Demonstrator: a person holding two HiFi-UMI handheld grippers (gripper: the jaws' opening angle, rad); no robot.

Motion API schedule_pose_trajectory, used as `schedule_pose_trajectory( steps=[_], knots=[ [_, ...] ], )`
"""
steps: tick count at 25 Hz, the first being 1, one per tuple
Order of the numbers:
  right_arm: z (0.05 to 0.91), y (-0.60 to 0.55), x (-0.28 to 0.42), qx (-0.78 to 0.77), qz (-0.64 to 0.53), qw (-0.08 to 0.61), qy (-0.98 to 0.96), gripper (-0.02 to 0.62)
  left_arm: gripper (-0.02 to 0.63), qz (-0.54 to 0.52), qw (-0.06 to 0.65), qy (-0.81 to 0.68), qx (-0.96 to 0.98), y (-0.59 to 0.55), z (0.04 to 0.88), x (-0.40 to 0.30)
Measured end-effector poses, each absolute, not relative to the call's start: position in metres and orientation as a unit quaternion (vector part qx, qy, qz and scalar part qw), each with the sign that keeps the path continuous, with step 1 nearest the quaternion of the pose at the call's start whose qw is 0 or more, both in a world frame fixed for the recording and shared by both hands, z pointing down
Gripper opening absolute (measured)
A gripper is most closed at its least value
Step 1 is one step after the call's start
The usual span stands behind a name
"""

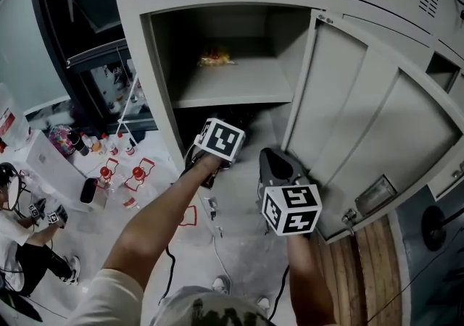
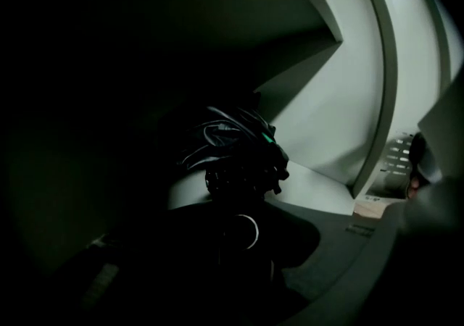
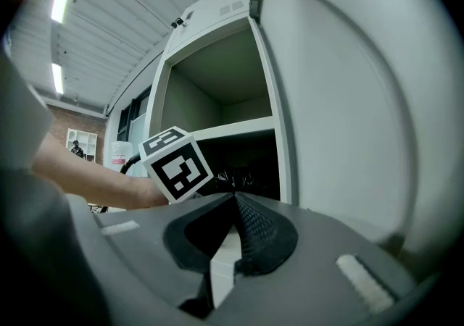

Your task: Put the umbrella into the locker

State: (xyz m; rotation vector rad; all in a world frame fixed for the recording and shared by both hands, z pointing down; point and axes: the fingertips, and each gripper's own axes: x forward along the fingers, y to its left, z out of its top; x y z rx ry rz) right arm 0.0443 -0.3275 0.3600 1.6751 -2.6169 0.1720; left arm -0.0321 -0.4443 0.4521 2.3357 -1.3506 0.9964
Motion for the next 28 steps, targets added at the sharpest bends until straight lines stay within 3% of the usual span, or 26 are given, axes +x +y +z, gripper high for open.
schedule_pose_trajectory(
  steps=[28],
  knots=[
    [0.362,-0.327,0.049,0.528,0.053,0.026,-0.847,-0.009,0.155,0.499,0.064,-0.481,0.718,-0.469,0.474,-0.049]
  ],
)
